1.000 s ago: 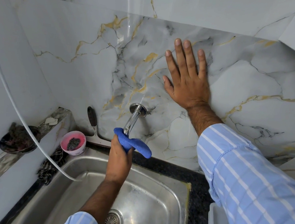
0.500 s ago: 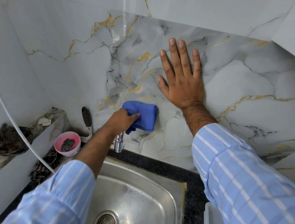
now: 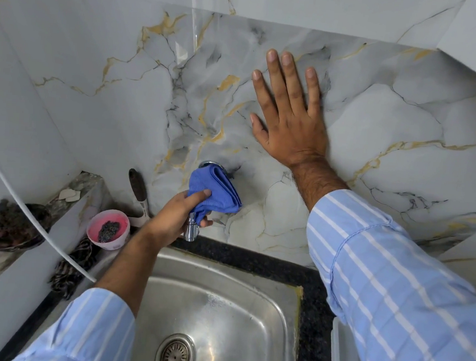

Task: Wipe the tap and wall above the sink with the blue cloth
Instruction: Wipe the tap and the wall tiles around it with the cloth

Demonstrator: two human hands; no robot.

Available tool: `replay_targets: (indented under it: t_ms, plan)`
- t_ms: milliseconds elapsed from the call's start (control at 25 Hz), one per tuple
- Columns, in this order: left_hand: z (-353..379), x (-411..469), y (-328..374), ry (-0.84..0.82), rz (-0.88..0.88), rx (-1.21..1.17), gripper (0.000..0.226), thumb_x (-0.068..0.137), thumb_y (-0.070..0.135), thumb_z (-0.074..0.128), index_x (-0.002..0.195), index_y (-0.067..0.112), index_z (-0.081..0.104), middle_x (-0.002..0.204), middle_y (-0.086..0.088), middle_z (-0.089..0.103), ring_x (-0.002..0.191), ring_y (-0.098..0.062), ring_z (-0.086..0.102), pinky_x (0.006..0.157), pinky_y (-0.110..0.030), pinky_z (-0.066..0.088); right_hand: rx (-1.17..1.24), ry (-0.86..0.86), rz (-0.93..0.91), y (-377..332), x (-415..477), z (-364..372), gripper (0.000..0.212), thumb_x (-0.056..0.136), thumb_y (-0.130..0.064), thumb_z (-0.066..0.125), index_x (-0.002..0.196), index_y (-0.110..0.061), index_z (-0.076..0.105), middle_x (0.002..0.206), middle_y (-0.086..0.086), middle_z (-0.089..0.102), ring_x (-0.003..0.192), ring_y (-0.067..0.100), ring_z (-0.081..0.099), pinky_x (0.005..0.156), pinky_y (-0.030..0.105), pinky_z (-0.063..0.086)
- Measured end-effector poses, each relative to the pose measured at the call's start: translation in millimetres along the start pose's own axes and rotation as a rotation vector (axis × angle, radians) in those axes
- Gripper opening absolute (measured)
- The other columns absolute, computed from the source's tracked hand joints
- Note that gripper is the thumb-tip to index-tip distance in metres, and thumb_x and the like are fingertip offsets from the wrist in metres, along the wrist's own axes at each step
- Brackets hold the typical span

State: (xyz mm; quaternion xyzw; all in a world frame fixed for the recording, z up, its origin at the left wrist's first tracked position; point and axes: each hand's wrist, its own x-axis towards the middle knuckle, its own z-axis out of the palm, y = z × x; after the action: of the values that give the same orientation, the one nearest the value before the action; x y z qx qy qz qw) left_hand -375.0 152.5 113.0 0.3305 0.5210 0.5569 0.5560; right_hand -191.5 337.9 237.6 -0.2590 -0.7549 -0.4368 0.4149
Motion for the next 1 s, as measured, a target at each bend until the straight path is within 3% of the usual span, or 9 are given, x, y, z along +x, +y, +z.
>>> replay_targets:
  t_ms: [80, 160, 280, 360, 520, 640, 760, 1000]
  plan:
    - [1.5, -11.4, -7.3, 0.063, 0.143, 0.174, 0.026, 0.097, 0.034, 0.061, 0.101, 0.008, 0.062, 0.074, -0.012, 0.064, 0.056, -0.019, 0.061, 0.070, -0.036, 0.056, -0.002, -0.003, 0.000, 0.4, 0.2, -1.2, 0.065, 0.112, -0.045, 0.038, 0.169, -0.014, 0.032, 0.173, 0.015, 0.030, 0.160, 0.034, 0.034, 0.130, 0.058, 0.021]
    - [2.5, -19.0, -19.2, 0.157, 0.232, 0.276, 0.023, 0.098, 0.032, 0.062, 0.110, 0.013, 0.059, 0.086, -0.012, 0.068, 0.064, -0.019, 0.066, 0.062, -0.027, 0.055, -0.011, -0.004, -0.001, 0.8, -0.5, -0.7, 0.065, 0.112, -0.045, 0.039, 0.168, -0.014, 0.032, 0.173, 0.015, 0.031, 0.160, 0.034, 0.034, 0.130, 0.058, 0.021]
    - [2.1, -27.0, -39.2, 0.323, 0.316, 0.507, 0.032, 0.095, 0.036, 0.065, 0.116, 0.016, 0.052, 0.095, -0.003, 0.066, 0.079, -0.011, 0.066, 0.071, -0.025, 0.053, -0.006, -0.006, 0.001, 0.0, -0.3, -0.4, 0.065, 0.112, -0.045, 0.040, 0.168, -0.014, 0.032, 0.173, 0.015, 0.030, 0.160, 0.034, 0.034, 0.130, 0.058, 0.019]
    - [2.6, -31.4, -49.8, 0.398, 0.383, 0.624, 0.038, 0.090, 0.046, 0.062, 0.109, 0.016, 0.048, 0.088, 0.005, 0.059, 0.074, 0.004, 0.055, 0.066, -0.015, 0.045, -0.005, -0.006, 0.002, -0.5, -0.4, 0.0, 0.065, 0.112, -0.045, 0.039, 0.169, -0.014, 0.032, 0.173, 0.015, 0.030, 0.160, 0.034, 0.034, 0.131, 0.058, 0.017]
    - [2.5, -38.4, -66.8, 0.395, 0.469, 0.704, 0.044, 0.087, 0.052, 0.061, 0.112, 0.022, 0.041, 0.090, 0.013, 0.056, 0.080, 0.008, 0.056, 0.063, -0.008, 0.042, -0.017, -0.012, 0.001, 0.7, -1.1, -0.3, 0.065, 0.113, -0.046, 0.039, 0.169, -0.015, 0.032, 0.173, 0.015, 0.029, 0.160, 0.034, 0.033, 0.131, 0.057, 0.016]
    - [0.1, -40.4, -68.8, 0.419, 0.445, 0.775, 0.044, 0.088, 0.052, 0.065, 0.112, 0.027, 0.038, 0.091, 0.015, 0.057, 0.084, 0.007, 0.058, 0.060, -0.007, 0.042, -0.007, -0.025, 0.005, -1.0, 0.1, -2.0, 0.065, 0.113, -0.046, 0.038, 0.169, -0.015, 0.031, 0.173, 0.015, 0.029, 0.160, 0.034, 0.033, 0.131, 0.057, 0.016]
    - [3.6, -42.5, -66.2, 0.490, 0.402, 0.826, 0.046, 0.086, 0.051, 0.068, 0.111, 0.024, 0.039, 0.086, 0.016, 0.057, 0.074, 0.003, 0.059, 0.055, -0.010, 0.038, -0.025, -0.028, -0.002, 0.3, 0.1, -2.7, 0.064, 0.113, -0.046, 0.038, 0.169, -0.015, 0.032, 0.173, 0.015, 0.030, 0.160, 0.034, 0.034, 0.130, 0.057, 0.018]
    - [30.6, -55.8, -79.9, 0.696, 0.285, 0.631, 0.048, 0.088, 0.045, 0.070, 0.114, 0.016, 0.041, 0.087, 0.006, 0.061, 0.079, -0.018, 0.064, 0.060, -0.027, 0.045, -0.042, -0.064, -0.029, 0.3, 2.8, -4.8, 0.067, 0.114, -0.049, 0.035, 0.170, -0.015, 0.027, 0.174, 0.015, 0.026, 0.161, 0.034, 0.032, 0.130, 0.058, 0.019]
